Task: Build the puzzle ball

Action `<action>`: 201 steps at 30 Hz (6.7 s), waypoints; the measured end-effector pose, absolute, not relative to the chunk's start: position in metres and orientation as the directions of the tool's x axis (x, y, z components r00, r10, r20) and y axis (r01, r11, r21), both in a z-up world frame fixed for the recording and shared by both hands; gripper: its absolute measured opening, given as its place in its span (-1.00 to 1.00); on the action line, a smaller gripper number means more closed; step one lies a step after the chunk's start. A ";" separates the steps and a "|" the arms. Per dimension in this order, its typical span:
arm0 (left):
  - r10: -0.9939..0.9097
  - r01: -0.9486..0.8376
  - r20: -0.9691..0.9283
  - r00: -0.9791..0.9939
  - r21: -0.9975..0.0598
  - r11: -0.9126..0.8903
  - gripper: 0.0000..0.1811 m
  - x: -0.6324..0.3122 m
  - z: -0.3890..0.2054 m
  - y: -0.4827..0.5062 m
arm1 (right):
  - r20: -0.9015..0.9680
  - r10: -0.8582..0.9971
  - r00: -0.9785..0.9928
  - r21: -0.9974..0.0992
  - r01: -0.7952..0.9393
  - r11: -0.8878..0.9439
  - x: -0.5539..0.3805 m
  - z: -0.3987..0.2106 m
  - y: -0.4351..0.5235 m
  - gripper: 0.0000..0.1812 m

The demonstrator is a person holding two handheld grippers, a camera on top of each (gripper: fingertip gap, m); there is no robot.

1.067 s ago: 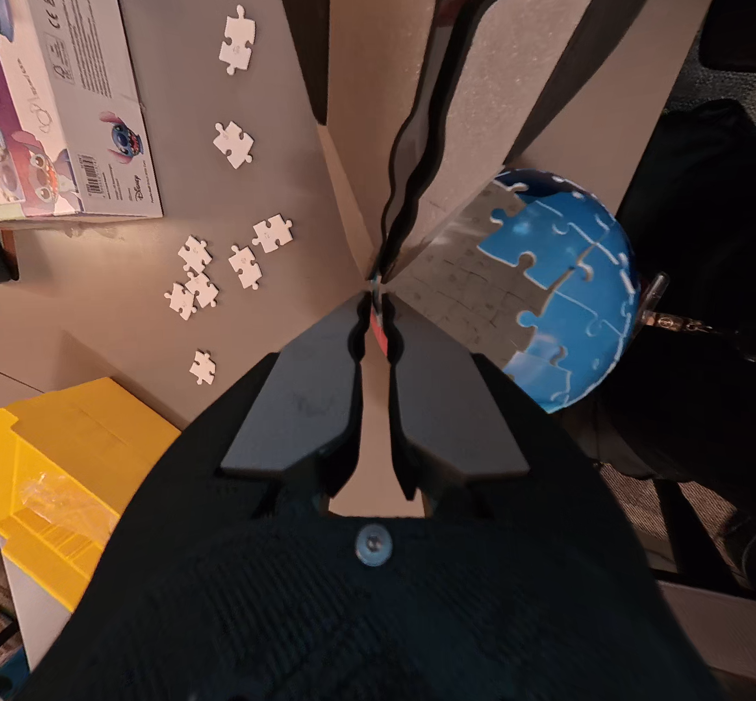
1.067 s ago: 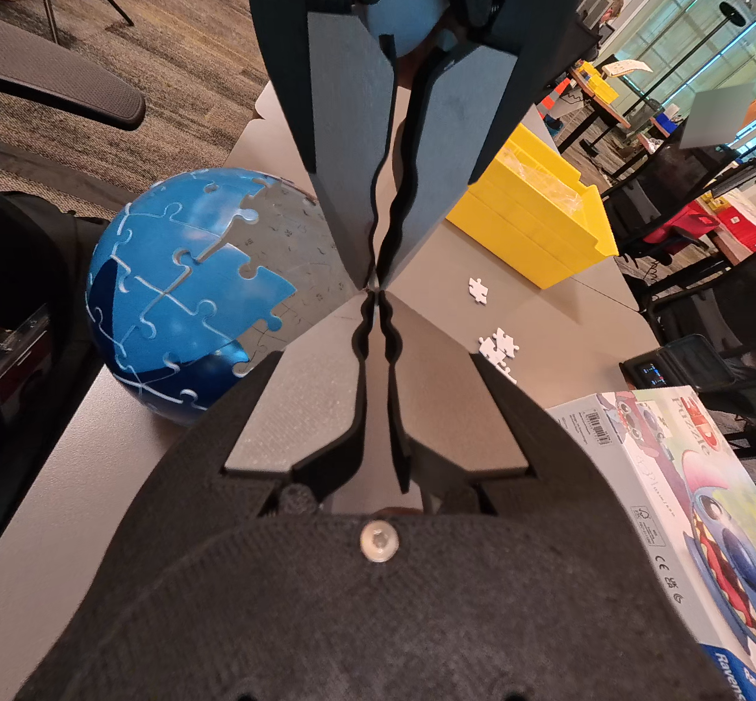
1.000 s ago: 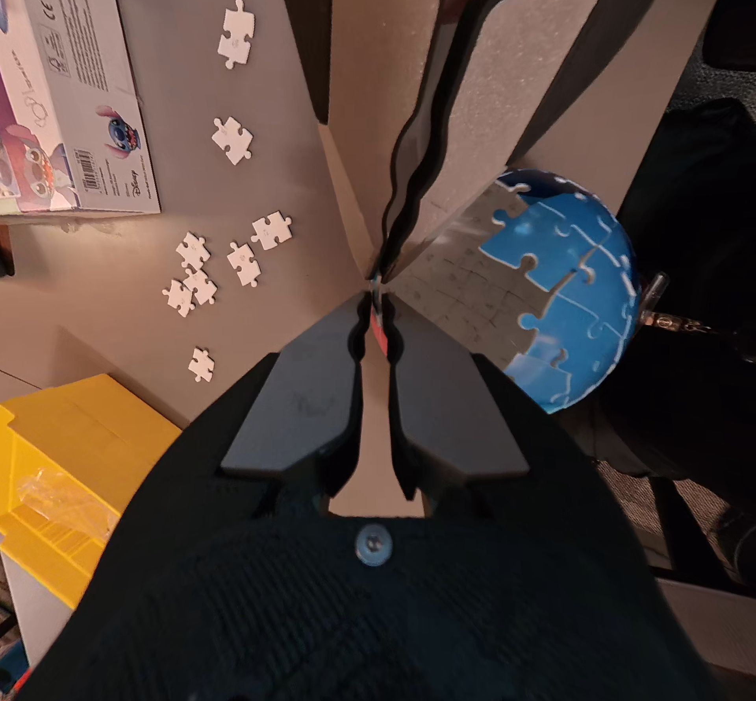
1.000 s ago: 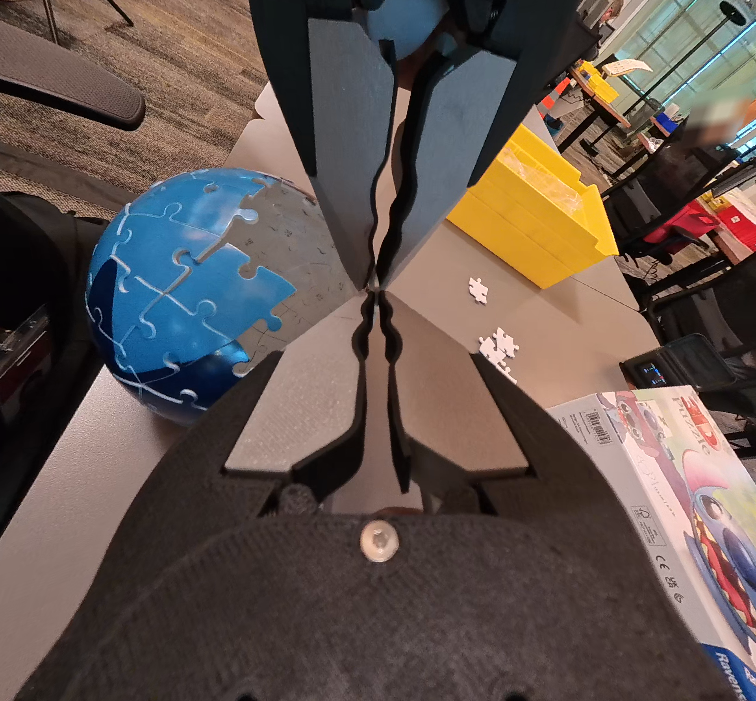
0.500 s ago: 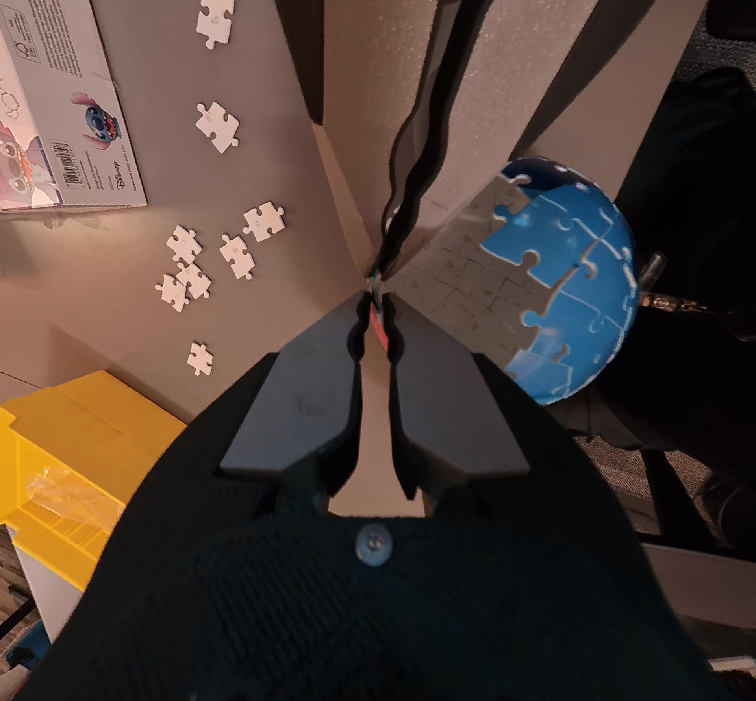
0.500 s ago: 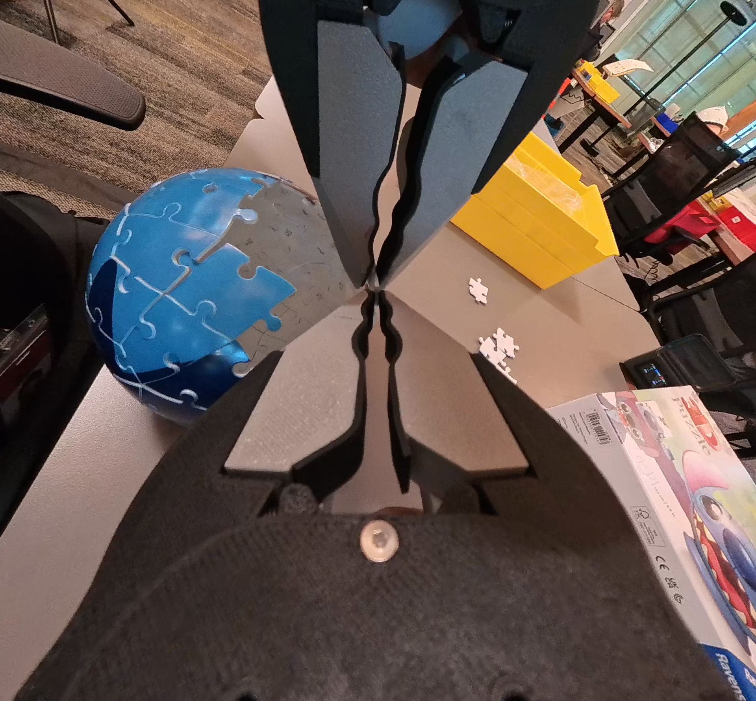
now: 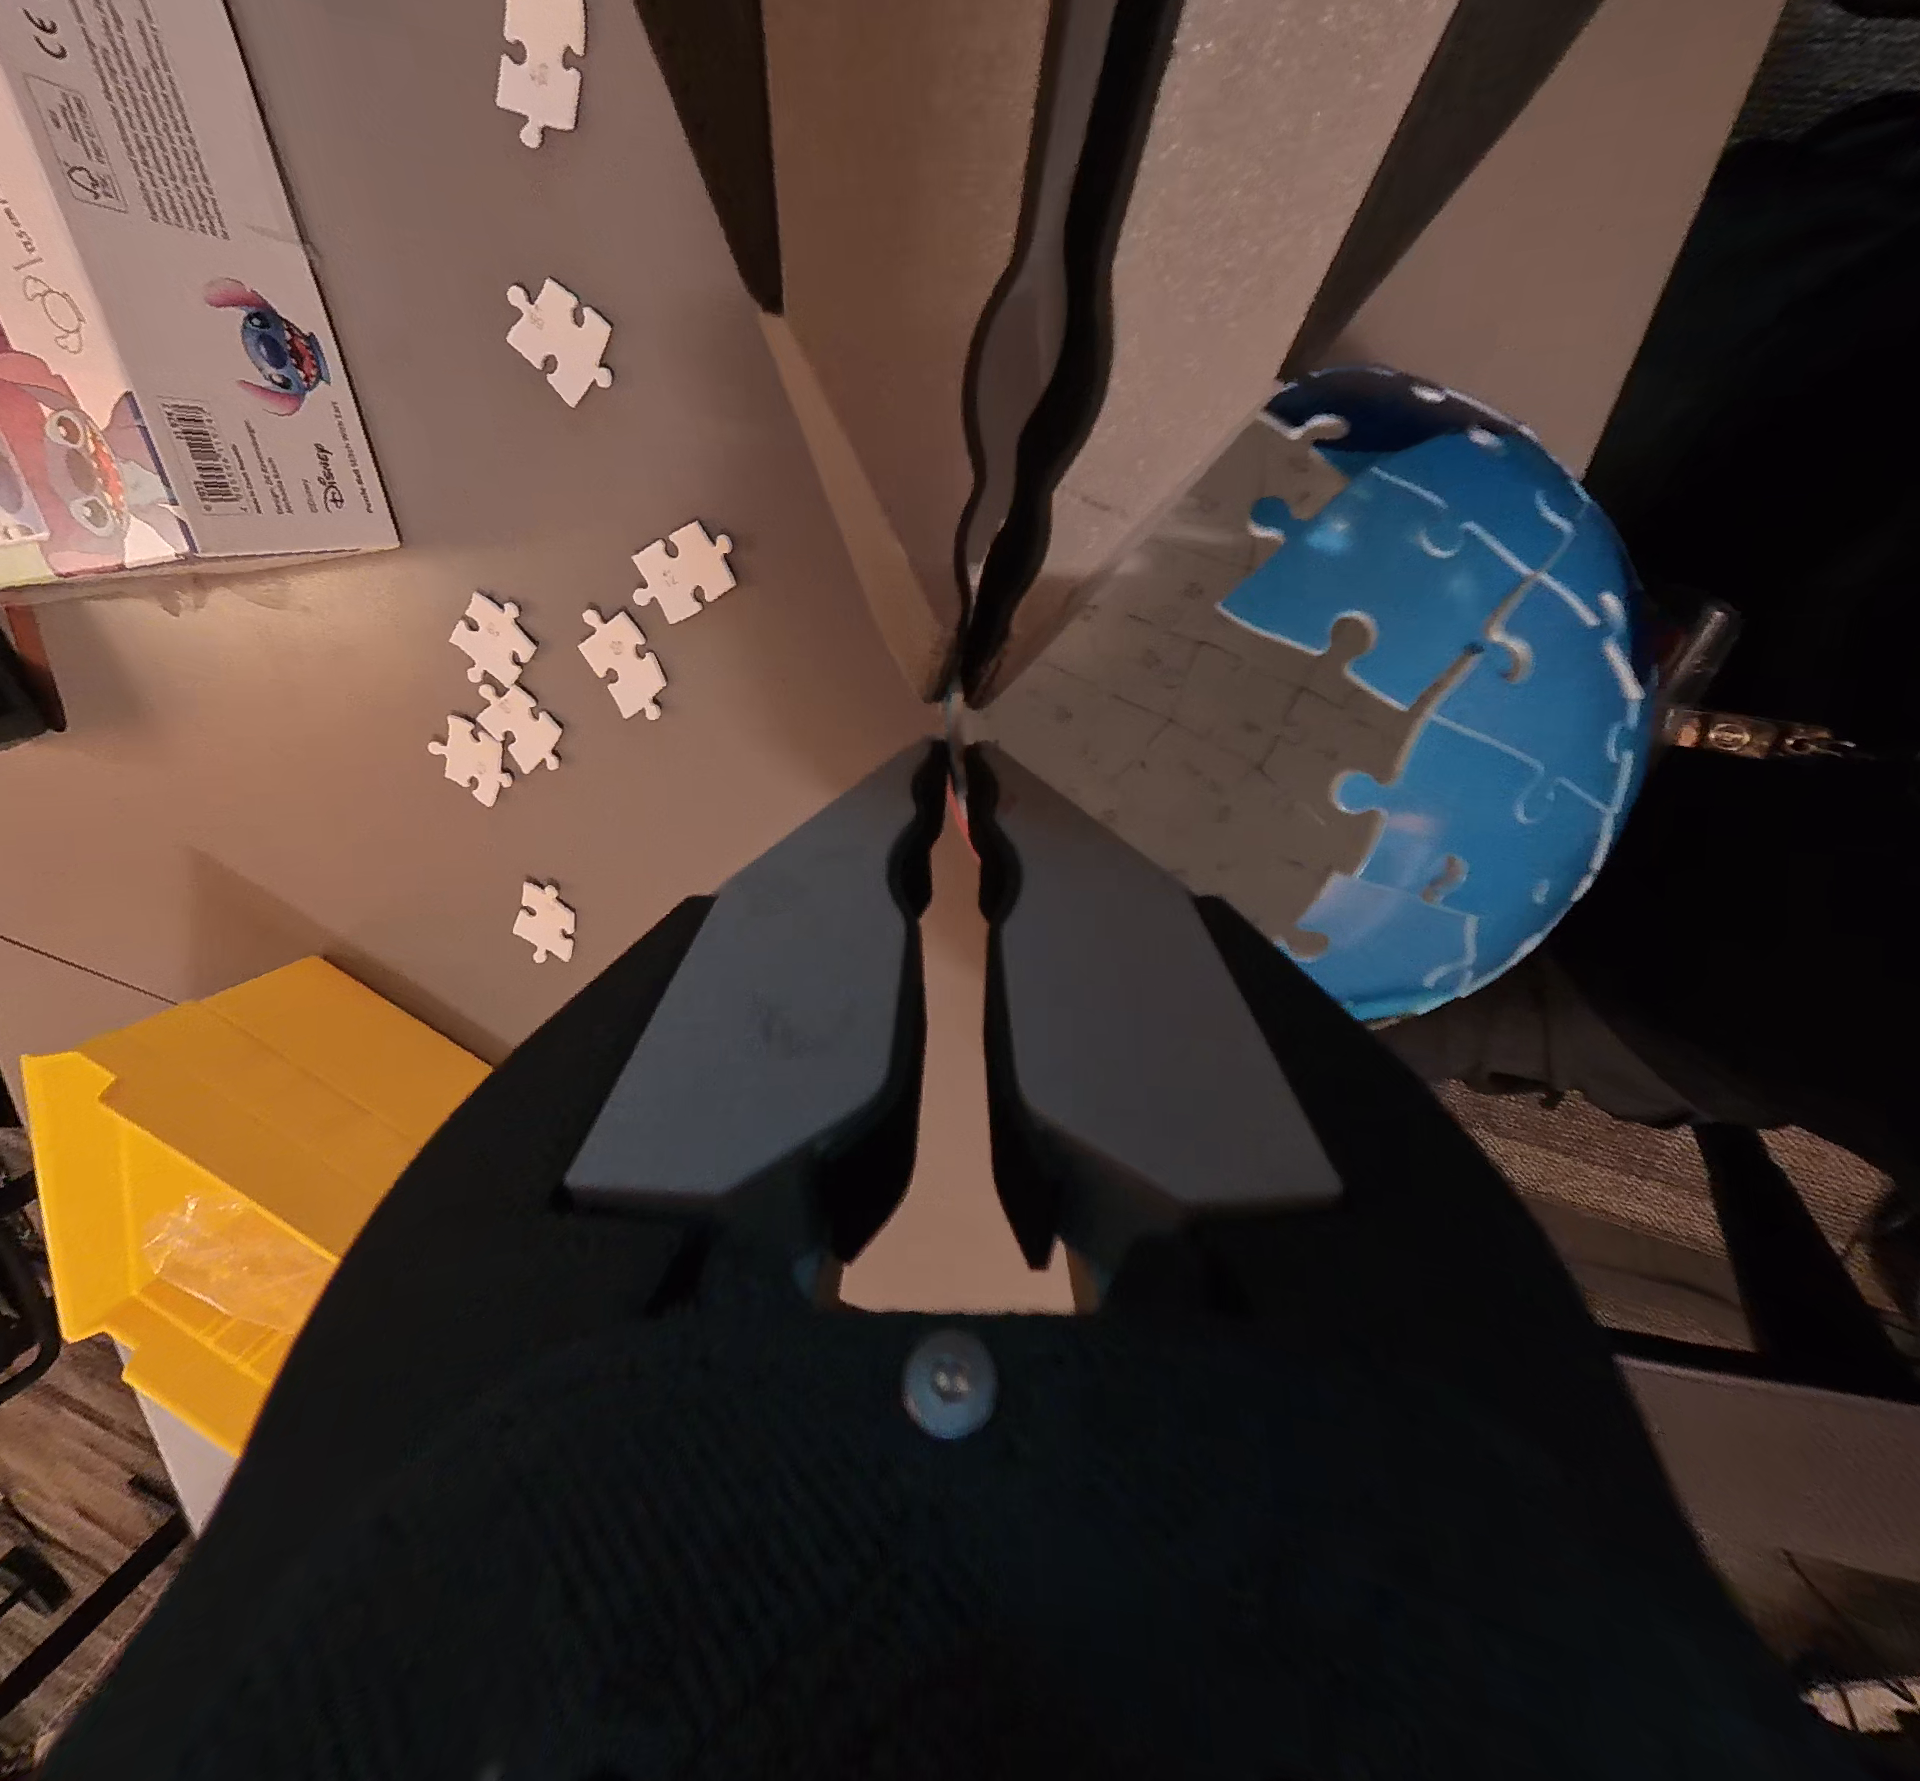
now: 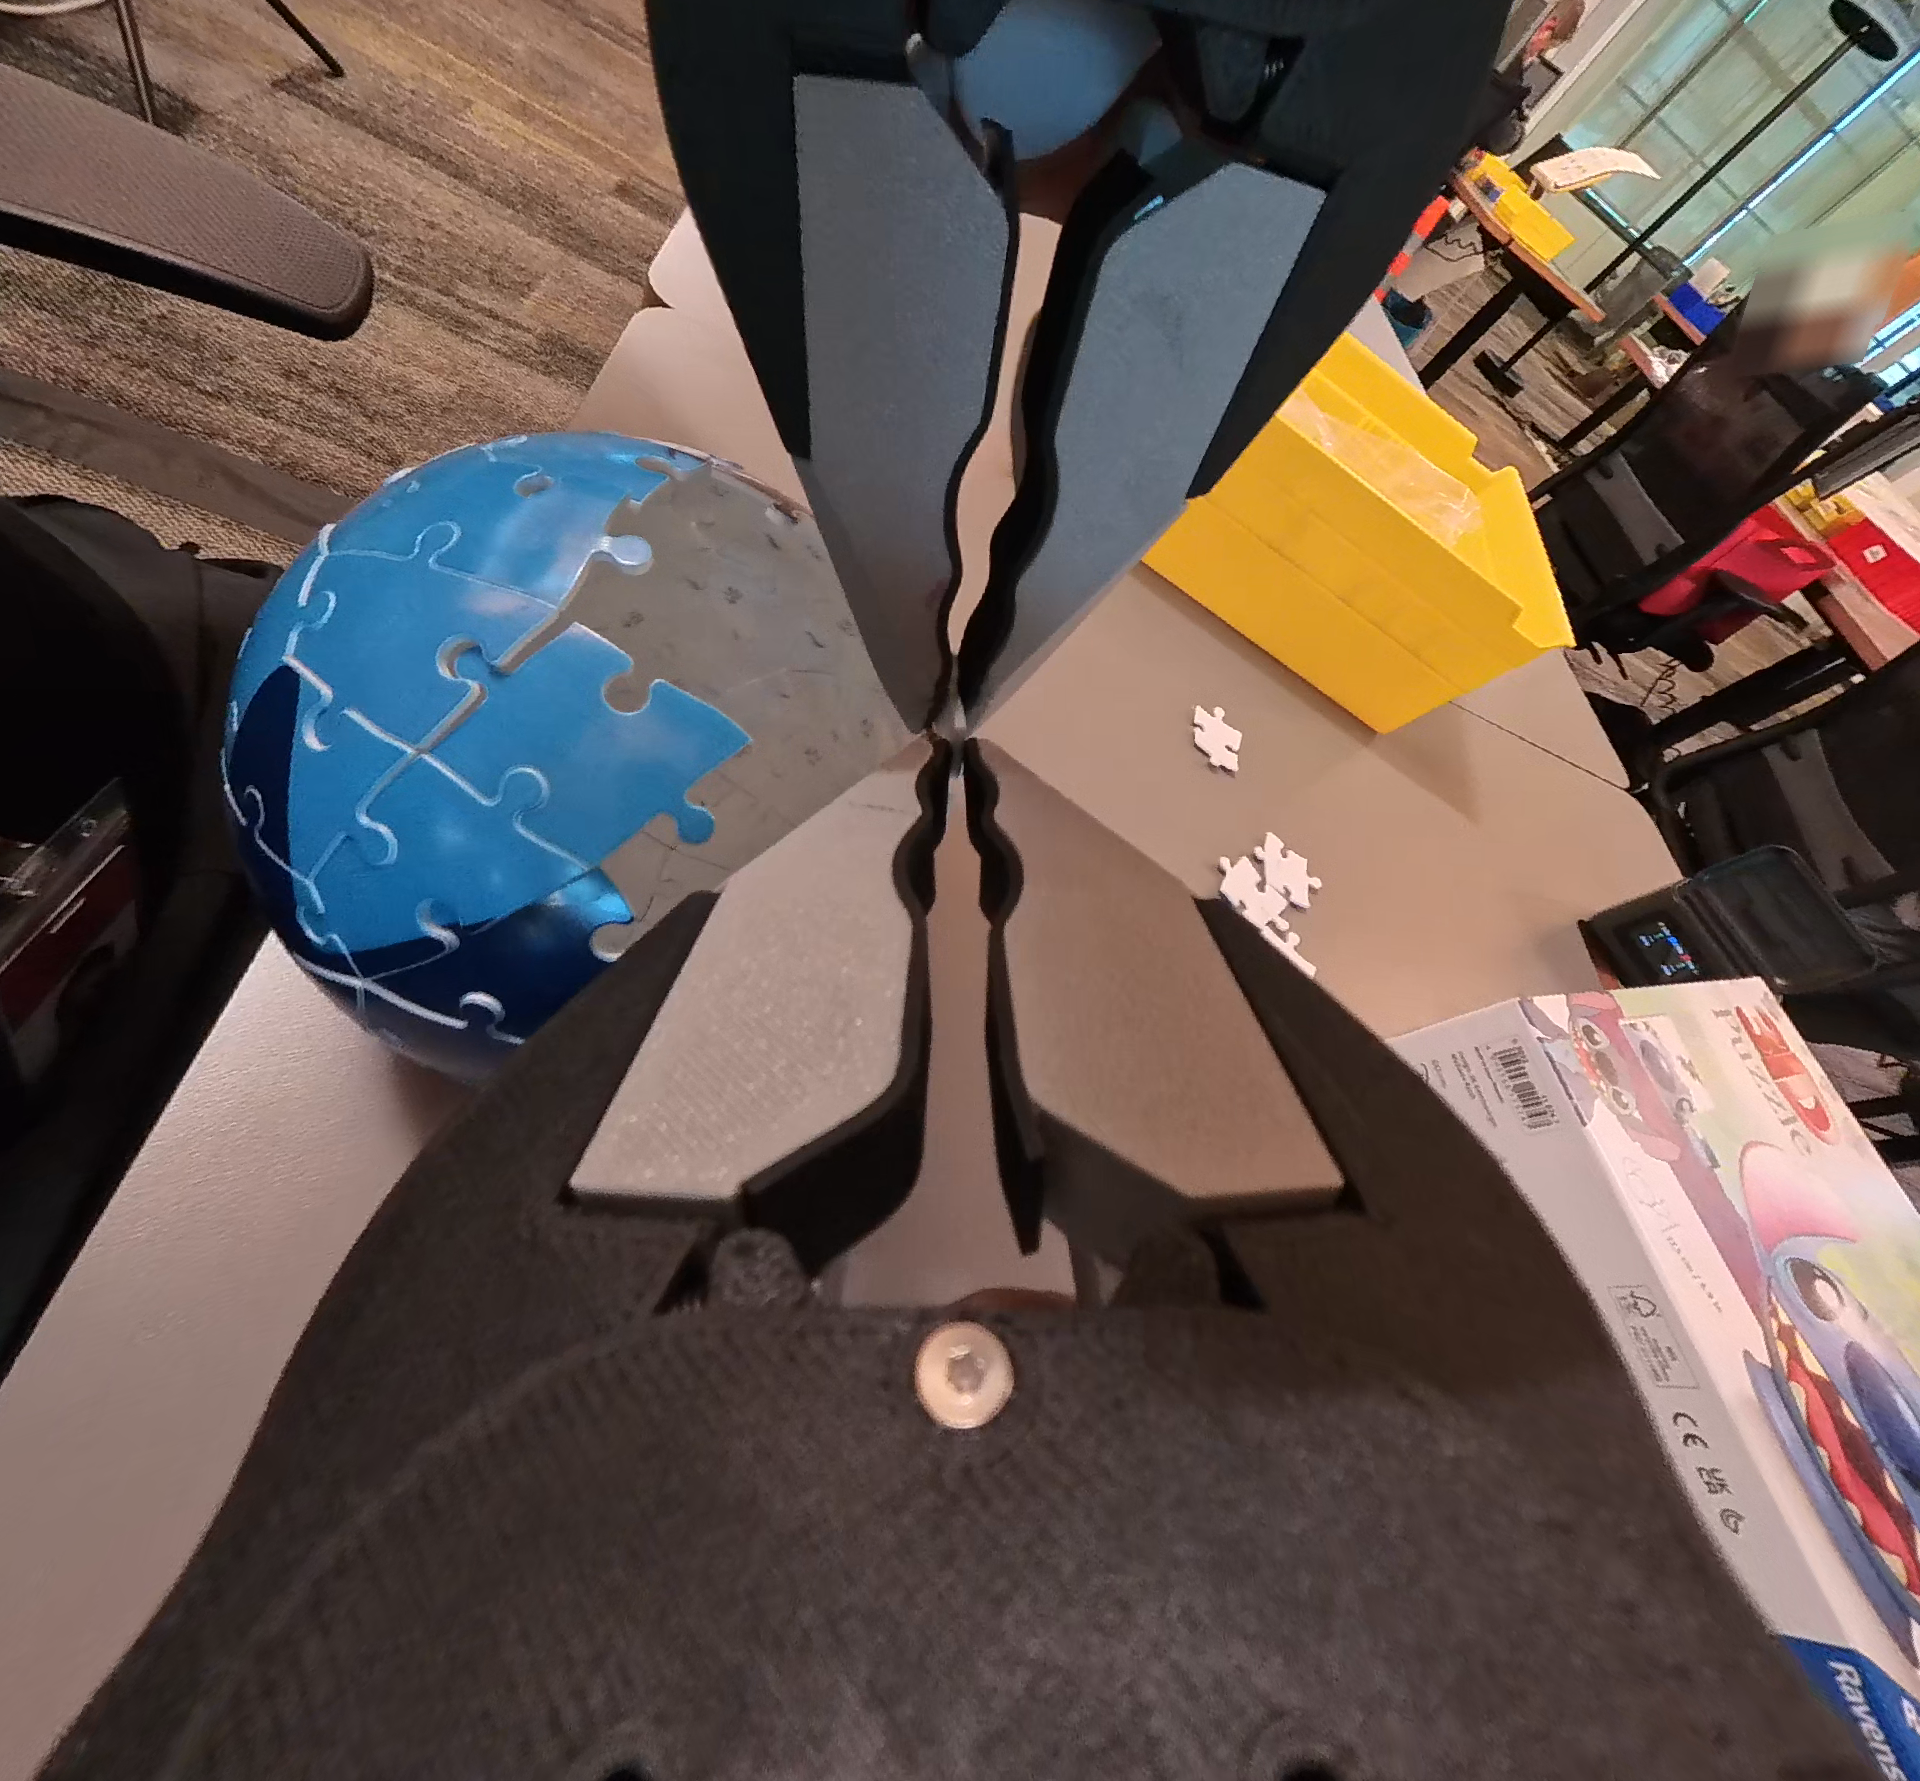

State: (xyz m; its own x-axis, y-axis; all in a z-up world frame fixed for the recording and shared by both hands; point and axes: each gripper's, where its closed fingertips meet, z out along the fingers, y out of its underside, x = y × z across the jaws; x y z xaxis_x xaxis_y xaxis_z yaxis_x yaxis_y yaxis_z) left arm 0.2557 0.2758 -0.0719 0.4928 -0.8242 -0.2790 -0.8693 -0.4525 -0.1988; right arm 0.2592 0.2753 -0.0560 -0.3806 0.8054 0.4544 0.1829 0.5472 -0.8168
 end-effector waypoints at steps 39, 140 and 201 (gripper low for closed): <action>-0.769 -0.863 -0.392 0.505 -0.228 -0.451 -1.00 0.253 -0.069 0.278 | 0.229 0.877 -0.423 -0.850 0.352 0.391 0.256 -0.081 0.282 -0.96; -0.733 -0.808 -0.347 0.585 -0.332 -0.487 -0.74 0.240 -0.033 0.273 | 0.231 0.893 -0.387 -0.872 0.324 0.366 0.252 -0.076 0.279 -1.00; -0.812 -0.924 -0.459 0.361 -0.057 -0.379 -1.00 0.252 -0.069 0.278 | 0.207 0.900 -0.383 -0.879 0.331 0.343 0.247 -0.079 0.277 -0.96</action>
